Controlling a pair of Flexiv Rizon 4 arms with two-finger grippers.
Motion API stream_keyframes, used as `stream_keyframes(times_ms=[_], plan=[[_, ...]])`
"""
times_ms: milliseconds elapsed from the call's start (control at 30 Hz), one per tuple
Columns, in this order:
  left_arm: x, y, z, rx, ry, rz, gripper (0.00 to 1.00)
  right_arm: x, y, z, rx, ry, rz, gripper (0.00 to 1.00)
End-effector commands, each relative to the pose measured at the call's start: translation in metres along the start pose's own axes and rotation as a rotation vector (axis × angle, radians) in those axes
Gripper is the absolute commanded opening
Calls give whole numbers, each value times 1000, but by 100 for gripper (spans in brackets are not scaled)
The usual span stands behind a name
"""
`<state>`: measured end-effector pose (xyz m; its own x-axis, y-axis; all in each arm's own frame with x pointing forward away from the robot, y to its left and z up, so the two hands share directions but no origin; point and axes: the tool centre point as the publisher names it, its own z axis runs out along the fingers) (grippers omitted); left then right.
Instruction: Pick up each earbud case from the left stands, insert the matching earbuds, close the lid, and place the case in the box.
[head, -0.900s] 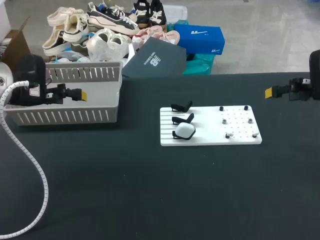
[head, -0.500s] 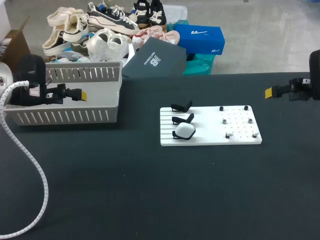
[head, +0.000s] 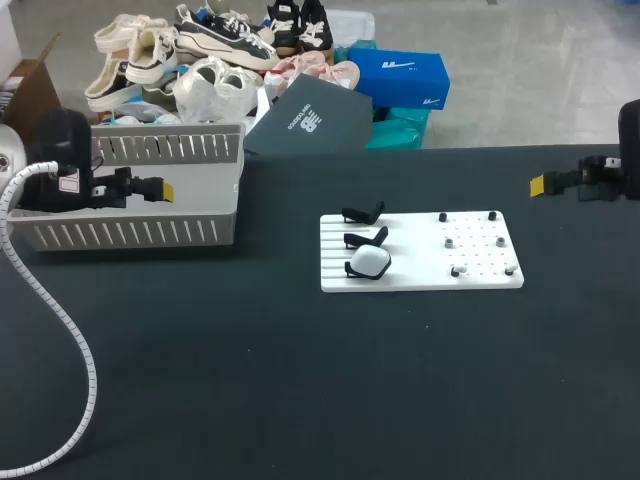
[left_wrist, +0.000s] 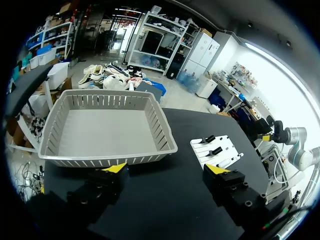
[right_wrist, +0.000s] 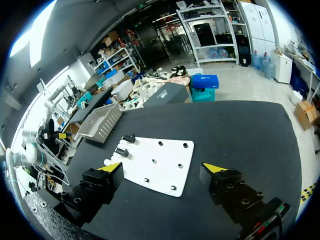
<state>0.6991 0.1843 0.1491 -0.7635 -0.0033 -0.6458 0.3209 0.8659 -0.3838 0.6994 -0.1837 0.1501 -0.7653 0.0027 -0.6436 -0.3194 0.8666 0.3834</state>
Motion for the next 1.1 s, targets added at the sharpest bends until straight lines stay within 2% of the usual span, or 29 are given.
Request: stream_keyframes(times_ms=[33, 333, 700, 800, 867, 1100], plan=[[-1, 0, 0, -2, 5, 0, 100, 0, -2, 0, -5, 2, -1, 100], [-1, 0, 0, -2, 5, 0, 100, 0, -2, 0, -5, 2, -1, 100], [-7, -25, 7, 128, 2, 178, 100, 0, -2, 0, -5, 2, -1, 100], [-9, -32, 8, 192, 2, 247, 100, 0, -2, 0, -5, 2, -1, 100], [-12, -35, 9, 230, -25, 300, 100, 0, -2, 0, -5, 2, -1, 100], [-15, -53, 22, 310, 0, 492, 100, 0, -2, 0, -5, 2, -1, 100]])
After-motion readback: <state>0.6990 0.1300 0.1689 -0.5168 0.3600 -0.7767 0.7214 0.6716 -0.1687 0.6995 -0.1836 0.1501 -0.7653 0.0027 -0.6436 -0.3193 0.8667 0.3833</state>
